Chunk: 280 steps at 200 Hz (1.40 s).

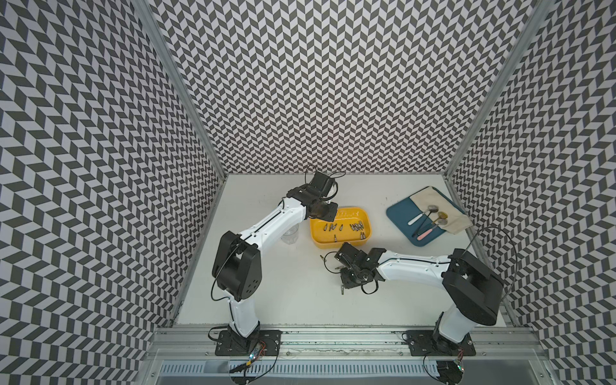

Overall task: Put the bit on the desktop into the storage box
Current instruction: Pick up the screwdriver bit from the center of the board, then place the screwdriver bit in the storage box.

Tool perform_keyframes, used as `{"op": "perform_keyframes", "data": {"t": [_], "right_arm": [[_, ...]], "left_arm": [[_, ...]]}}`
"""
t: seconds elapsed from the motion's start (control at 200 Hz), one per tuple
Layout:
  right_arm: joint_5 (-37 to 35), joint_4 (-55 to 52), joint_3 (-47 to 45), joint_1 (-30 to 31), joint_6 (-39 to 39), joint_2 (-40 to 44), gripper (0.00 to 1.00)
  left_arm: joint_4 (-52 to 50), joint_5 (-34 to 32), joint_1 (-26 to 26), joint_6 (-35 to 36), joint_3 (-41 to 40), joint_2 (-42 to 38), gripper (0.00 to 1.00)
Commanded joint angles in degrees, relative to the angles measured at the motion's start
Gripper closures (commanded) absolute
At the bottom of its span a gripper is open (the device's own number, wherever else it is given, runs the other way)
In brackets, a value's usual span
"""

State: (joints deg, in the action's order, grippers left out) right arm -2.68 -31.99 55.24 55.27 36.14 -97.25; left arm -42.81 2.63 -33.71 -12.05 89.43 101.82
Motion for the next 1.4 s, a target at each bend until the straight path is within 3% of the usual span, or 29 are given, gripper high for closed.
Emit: {"op": "perform_keyframes", "data": {"t": [0.0,0.346,0.636,0.761,1.102,1.397], "right_arm": [[-2.86,-2.94,1.64,0.11,-1.41,-1.92,0.71],[-2.48,-4.6,2.07,0.11,-2.82,-3.03,0.79],[-1.54,-4.92,2.28,0.12,-3.44,-3.39,1.0],[-1.62,-5.94,4.08,-0.46,-3.53,-2.4,1.0],[-3.99,-12.99,18.17,-8.45,-8.24,4.21,1.0],[-1.1,-12.88,32.9,-17.8,-17.18,-9.24,1.0]], "left_arm": [[0.17,-1.6,0.14,-1.68,-5.05,-6.54,0.72],[-0.9,0.28,0.05,-8.25,-20.88,-23.92,0.68],[-3.12,3.35,-1.37,-12.95,-28.56,-32.7,0.67],[-2.88,3.4,-3.74,-15.96,-33.3,-36.43,0.67],[-0.78,5.59,-5.37,-21.92,-44.42,-44.69,0.67],[6.39,4.35,-14.27,-27.54,-48.38,-41.51,0.68]]}}
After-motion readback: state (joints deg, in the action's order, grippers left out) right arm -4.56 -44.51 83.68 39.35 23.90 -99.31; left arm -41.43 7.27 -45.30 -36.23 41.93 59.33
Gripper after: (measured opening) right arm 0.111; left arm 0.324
